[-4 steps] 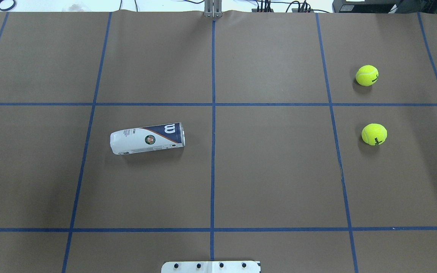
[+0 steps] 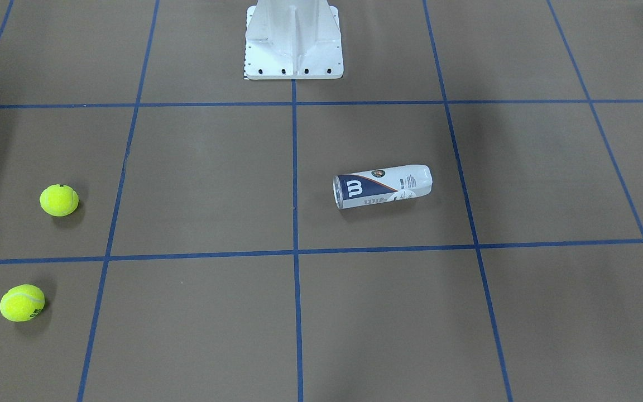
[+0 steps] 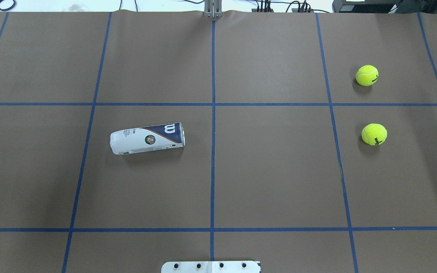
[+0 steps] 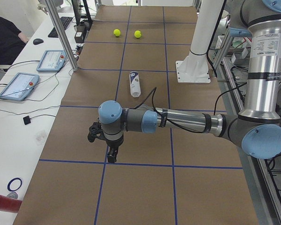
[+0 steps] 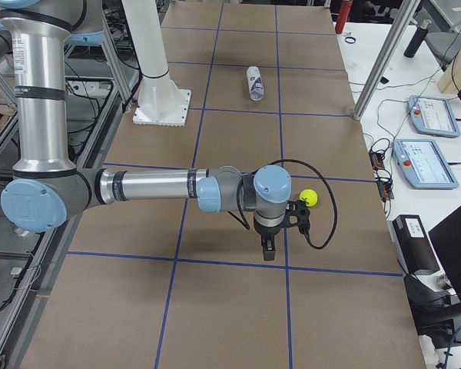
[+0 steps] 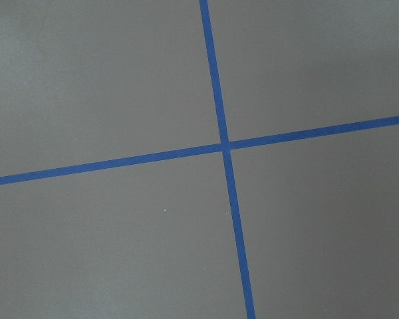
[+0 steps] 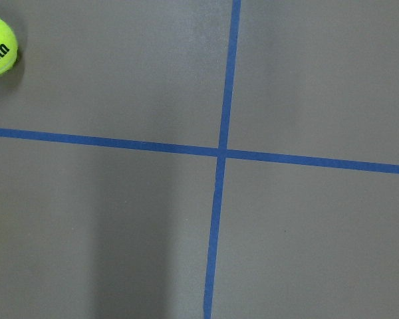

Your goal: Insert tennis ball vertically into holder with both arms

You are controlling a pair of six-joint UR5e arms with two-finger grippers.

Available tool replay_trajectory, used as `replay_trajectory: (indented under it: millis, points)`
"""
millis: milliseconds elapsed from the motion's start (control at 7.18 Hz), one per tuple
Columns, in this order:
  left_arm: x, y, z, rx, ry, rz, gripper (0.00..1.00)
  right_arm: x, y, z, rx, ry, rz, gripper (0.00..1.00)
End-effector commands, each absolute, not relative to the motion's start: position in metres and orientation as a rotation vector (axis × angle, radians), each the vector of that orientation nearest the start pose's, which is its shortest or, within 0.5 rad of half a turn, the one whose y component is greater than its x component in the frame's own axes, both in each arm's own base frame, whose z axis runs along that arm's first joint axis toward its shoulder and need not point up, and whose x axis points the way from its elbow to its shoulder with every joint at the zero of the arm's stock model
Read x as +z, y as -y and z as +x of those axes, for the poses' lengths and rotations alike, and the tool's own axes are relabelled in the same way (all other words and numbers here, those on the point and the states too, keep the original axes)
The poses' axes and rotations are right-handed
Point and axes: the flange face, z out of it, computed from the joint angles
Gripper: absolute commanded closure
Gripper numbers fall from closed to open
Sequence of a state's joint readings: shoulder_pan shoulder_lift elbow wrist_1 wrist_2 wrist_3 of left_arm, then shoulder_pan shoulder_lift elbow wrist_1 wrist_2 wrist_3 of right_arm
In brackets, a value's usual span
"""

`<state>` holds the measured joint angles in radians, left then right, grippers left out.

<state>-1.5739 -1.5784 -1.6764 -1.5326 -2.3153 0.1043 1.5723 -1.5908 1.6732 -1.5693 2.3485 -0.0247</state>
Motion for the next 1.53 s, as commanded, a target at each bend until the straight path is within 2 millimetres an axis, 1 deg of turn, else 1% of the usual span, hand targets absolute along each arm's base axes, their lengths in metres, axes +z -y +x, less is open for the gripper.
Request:
replay_trajectory:
  millis: [0, 139, 418, 557, 697, 836, 975, 1115, 1254, 1393]
  points:
    - [0.602, 0.5, -0.068, 0.129, -0.746, 0.127, 0.0, 0.618, 0.488, 0.064, -0.055, 0.776, 0.09, 0.0]
    - [0.587, 0.504, -0.068, 0.144, -0.742, 0.164, 0.0, 0.62, 0.488, 0.064, -0.053, 0.776, 0.086, 0.0]
    - [0.519, 0.498, -0.067, 0.191, -0.739, 0.307, 0.0, 0.618, 0.488, 0.064, -0.053, 0.776, 0.09, 0.0]
    - [0.49, 0.51, -0.061, 0.222, -0.756, 0.363, 0.0, 0.616, 0.488, 0.064, -0.056, 0.778, 0.095, 0.0]
    - [0.434, 0.542, -0.036, 0.305, -0.749, 0.446, 0.0, 0.615, 0.488, 0.063, -0.056, 0.788, 0.093, 0.0]
    - [0.408, 0.557, 0.0, 0.38, -0.746, 0.47, 0.0, 0.615, 0.488, 0.063, -0.055, 0.798, 0.093, 0.01]
    - [0.381, 0.564, 0.039, 0.461, -0.757, 0.498, 0.0, 0.614, 0.488, 0.062, -0.056, 0.807, 0.093, 0.0]
    - [0.354, 0.559, 0.084, 0.546, -0.786, 0.517, 0.02, 0.615, 0.487, 0.062, -0.057, 0.811, 0.092, 0.01]
    - [0.322, 0.555, 0.122, 0.634, -0.799, 0.556, 0.02, 0.614, 0.488, 0.062, -0.056, 0.813, 0.093, 0.0]
    - [0.285, 0.552, 0.173, 0.728, -0.83, 0.586, 0.01, 0.614, 0.487, 0.062, -0.055, 0.813, 0.091, 0.0]
